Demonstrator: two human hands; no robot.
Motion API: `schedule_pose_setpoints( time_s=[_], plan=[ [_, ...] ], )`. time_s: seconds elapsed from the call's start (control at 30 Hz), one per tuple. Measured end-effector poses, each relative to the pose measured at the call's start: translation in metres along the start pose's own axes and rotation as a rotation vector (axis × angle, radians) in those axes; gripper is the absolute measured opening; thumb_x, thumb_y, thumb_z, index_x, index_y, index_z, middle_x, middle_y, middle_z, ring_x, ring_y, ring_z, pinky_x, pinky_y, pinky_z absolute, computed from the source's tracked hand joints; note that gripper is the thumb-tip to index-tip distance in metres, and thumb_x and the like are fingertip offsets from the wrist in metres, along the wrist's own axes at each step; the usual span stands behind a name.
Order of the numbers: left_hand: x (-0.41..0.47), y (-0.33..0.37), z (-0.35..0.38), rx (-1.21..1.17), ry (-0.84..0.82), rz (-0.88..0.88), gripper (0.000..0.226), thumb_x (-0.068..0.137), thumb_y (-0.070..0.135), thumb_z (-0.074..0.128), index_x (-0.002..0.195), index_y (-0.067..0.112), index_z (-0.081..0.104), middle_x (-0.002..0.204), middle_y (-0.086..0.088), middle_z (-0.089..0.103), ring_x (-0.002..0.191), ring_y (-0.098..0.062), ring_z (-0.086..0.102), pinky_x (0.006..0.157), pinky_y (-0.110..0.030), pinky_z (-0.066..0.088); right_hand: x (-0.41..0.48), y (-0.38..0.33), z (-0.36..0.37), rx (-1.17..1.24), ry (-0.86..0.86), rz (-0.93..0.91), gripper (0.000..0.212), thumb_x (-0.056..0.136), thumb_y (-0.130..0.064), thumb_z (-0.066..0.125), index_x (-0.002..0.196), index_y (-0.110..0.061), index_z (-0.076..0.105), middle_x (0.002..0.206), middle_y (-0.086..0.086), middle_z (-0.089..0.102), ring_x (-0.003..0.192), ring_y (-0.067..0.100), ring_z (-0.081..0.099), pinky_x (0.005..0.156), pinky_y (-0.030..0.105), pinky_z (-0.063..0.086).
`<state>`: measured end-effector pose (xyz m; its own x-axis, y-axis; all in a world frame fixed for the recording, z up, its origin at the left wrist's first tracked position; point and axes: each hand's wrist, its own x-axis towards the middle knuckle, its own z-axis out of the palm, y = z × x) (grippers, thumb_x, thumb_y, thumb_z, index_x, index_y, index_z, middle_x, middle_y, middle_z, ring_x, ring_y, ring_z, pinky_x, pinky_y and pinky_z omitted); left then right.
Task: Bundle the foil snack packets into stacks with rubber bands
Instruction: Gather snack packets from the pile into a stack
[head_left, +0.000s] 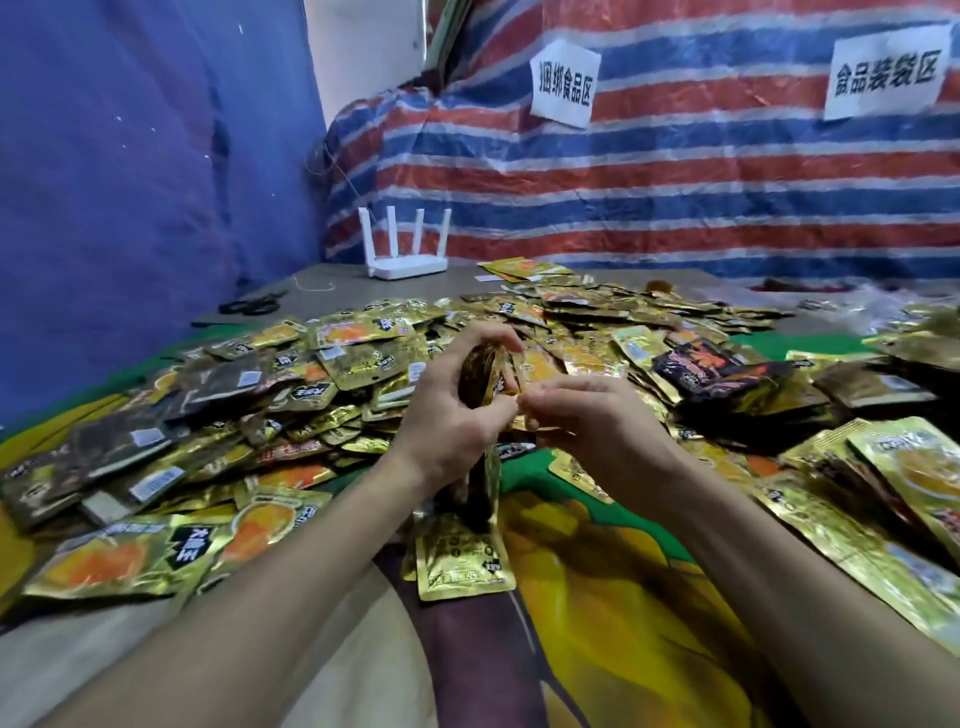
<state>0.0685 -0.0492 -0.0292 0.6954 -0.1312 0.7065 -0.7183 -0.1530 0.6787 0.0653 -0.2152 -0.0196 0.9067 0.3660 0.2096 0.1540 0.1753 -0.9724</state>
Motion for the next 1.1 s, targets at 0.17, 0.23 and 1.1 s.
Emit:
schedule_pose_setpoints(
  time_s=[0.17, 0.23, 1.1],
  plan=[
    [0.0, -0.003, 0.004, -0.021, 0.001, 0.003, 0.039, 0.078, -0.016, 0.063, 0.108, 0.009, 0.056, 0.09, -0.007, 0.057, 0.073, -0.034, 0.057, 0.06, -0.06, 0.052, -0.004, -0.009, 0.004, 0.428, -0.038, 0.01, 0.025, 0.072, -0.013, 0.048, 0.052, -0.011, 0.063, 0.062, 0.007, 0.059, 0.063, 0.02, 0.062, 0.074, 0.03, 0.052],
    [0.0, -0.003, 0.008, -0.073, -0.006, -0.028, 0.037, 0.081, -0.016, 0.064, 0.108, 0.009, 0.056, 0.087, -0.012, 0.057, 0.069, -0.027, 0.055, 0.059, -0.063, 0.051, -0.004, -0.009, 0.003, 0.514, -0.06, -0.009, 0.029, 0.073, -0.011, 0.043, 0.052, -0.013, 0.063, 0.06, 0.004, 0.055, 0.062, 0.02, 0.06, 0.077, 0.031, 0.05],
    [0.004, 0.033, 0.008, -0.372, 0.457, -0.063, 0.039, 0.073, -0.002, 0.059, 0.107, 0.017, 0.055, 0.085, -0.014, 0.055, 0.076, -0.029, 0.054, 0.073, -0.053, 0.05, -0.002, 0.009, 0.006, -0.004, 0.012, -0.059, 0.039, 0.076, -0.015, 0.083, 0.115, -0.011, 0.076, 0.113, 0.007, 0.076, 0.103, 0.024, 0.074, 0.067, 0.038, 0.063]
  ],
)
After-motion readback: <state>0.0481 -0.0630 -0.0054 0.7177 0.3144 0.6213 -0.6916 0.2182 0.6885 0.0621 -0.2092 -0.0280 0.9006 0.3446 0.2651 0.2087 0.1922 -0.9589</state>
